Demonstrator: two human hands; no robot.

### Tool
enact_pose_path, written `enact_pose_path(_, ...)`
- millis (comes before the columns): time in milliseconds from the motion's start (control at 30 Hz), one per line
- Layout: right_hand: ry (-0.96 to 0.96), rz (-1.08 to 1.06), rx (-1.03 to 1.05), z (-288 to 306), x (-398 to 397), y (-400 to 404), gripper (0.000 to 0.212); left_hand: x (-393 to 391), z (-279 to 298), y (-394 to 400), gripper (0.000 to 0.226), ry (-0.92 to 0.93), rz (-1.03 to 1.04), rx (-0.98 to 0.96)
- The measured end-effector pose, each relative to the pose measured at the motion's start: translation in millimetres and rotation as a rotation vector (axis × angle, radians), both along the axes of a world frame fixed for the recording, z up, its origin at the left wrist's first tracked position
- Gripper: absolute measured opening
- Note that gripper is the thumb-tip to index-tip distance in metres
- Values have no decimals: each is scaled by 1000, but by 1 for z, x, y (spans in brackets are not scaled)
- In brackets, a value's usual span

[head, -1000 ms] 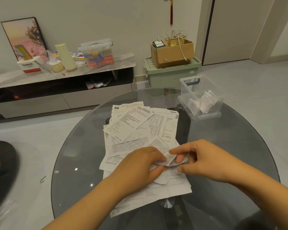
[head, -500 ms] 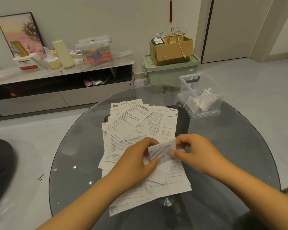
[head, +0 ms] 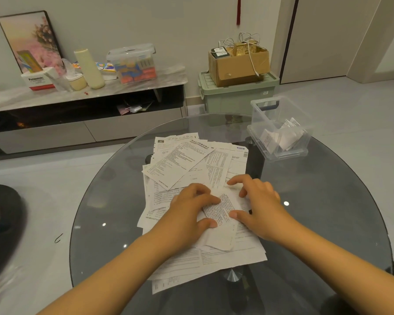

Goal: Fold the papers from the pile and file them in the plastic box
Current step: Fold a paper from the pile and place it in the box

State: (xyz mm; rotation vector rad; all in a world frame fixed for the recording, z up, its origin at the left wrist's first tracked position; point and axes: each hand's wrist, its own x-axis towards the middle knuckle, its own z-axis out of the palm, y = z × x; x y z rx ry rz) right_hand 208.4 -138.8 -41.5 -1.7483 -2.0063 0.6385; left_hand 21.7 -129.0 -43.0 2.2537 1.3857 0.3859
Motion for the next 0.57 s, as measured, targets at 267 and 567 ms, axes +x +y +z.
enact_pose_path(267,-89,94,114,2,4,-4,21,-6,10,2,44,208,-136,106)
enact_pose_path(567,-97,208,31,14,14,-13,36,1,7,-6,46,104,-168,182)
